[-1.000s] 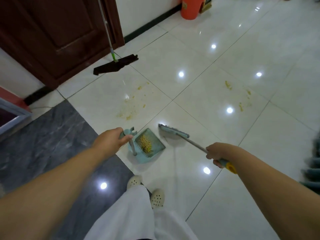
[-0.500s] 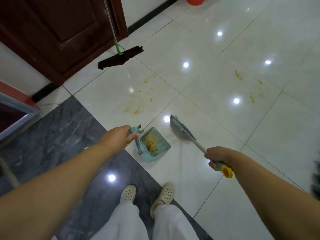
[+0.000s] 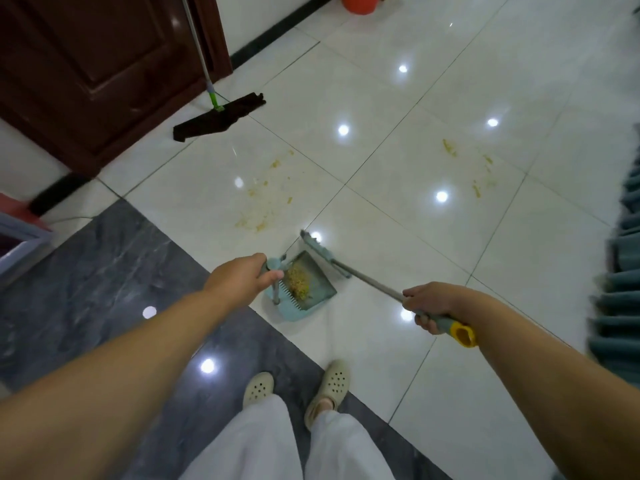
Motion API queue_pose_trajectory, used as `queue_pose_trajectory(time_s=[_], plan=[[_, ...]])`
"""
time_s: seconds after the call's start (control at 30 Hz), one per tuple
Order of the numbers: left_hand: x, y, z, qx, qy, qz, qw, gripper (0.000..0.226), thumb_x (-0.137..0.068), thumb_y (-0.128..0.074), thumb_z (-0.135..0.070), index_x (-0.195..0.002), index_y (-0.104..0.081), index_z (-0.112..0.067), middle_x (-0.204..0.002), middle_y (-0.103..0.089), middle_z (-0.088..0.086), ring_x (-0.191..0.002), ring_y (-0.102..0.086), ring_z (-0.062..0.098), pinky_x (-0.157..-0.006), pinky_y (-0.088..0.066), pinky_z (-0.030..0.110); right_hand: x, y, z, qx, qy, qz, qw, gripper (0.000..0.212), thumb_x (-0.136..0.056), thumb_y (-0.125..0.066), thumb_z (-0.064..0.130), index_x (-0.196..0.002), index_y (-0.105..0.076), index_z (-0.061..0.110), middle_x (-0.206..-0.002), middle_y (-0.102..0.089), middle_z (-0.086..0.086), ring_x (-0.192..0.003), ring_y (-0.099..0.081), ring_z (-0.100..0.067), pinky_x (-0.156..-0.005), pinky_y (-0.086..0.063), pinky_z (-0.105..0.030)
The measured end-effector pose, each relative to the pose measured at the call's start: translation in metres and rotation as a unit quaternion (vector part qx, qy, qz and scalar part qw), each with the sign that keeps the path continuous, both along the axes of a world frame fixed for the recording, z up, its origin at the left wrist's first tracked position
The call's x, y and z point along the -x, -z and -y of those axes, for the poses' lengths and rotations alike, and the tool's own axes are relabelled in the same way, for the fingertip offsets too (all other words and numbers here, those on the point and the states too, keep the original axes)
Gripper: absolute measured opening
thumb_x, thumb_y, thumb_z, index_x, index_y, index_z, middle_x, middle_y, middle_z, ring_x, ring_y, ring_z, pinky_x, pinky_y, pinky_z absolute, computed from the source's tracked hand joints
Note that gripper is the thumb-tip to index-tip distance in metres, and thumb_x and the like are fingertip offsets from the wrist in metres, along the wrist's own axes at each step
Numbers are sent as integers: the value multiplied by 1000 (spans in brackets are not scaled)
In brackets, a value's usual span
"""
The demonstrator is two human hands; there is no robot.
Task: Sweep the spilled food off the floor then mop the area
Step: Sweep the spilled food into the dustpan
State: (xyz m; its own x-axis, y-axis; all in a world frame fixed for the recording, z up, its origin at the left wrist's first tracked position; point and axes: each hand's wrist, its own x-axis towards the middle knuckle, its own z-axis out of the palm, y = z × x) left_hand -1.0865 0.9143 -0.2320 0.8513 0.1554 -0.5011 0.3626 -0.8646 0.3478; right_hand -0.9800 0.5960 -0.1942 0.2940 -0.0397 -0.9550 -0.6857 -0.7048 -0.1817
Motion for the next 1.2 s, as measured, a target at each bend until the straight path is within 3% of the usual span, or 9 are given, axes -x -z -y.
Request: queue_pose_trajectory(time_s=[0.13,0.3,0.4,0.47,0.57,0.73,0.87,1.07,1.2], plan=[[14,-1,-18,-5,1,11,1000,40,-90,-42,-59,-69,-33,-27,-67,-48,-6,-58,-44,10,-48,-28,28,10,19,-21,12,24,14,1000,39,-95,-48,4,-134,-46,4,-68,-42,-9,-43,-40,-16,-37,-34,-13],[25,3,-29,-5,8,7,1000,40,-91,-41,-58,-70,-34,-26,-66,-47,-5,-57,-43,10,-47,-26,28,35,27,-40,-14,42,-57,997,5,-96,-47,5,-91,-48,6,-59,-41,-7,-32,-38,-14,-33,-33,-13],[29,6,-37,5,3,6,1000,38,-92,-41,-57,-75,-38,-22,-68,-48,-4,-60,-45,12,-49,-28,29,44,11,-33,-37,31,-86,995,16,-94,-46,5,-106,-55,12,-52,-39,-5,-34,-35,-11,-33,-32,-13],[31,6,-44,10,2,3,1000,39,-93,-40,-56,-79,-41,-19,-69,-48,-3,-62,-46,14,-51,-30,30,44,-3,-24,-41,28,-87,995,34,-95,-45,5,-129,-46,10,-49,-39,-5,-36,-34,-10,-33,-32,-14],[35,4,-53,2,0,2,1000,40,-92,-40,-56,-79,-41,-19,-69,-48,-3,-62,-46,14,-51,-31,30,47,-17,-18,-41,15,-71,997,43,-97,-44,6,-139,-36,8,-50,-38,-4,-37,-34,-9,-35,-31,-15],[45,-1,-70,-14,1,-1,1000,40,-91,-41,-59,-78,-42,-21,-71,-52,-2,-64,-49,14,-49,-31,28,52,0,-34,-18,48,-23,998,34,-97,-47,7,-129,-48,16,-59,-39,-7,-34,-35,-9,-34,-33,-12],[56,-1,-84,-20,4,-1,1000,39,-89,-41,-61,-72,-39,-26,-70,-52,-4,-62,-48,13,-49,-30,28,56,28,-53,-3,65,-4,998,13,-96,-48,5,-108,-50,8,-65,-43,-9,-43,-39,-15,-35,-35,-13],[66,2,-98,2,-1,-13,1000,36,-91,-41,-59,-75,-40,-26,-70,-51,-5,-63,-48,12,-52,-34,29,74,38,-77,-15,54,-71,996,4,-94,-49,6,-92,-47,4,-54,-44,-6,-40,-38,-14,-33,-36,-14],[70,1,-109,20,-2,-27,999,35,-93,-42,-53,-87,-47,-19,-80,-56,0,-74,-53,18,-64,-42,33,81,21,-69,-56,55,-94,993,27,-92,-51,7,-118,-54,12,-49,-43,-6,-37,-37,-10,-34,-36,-14]])
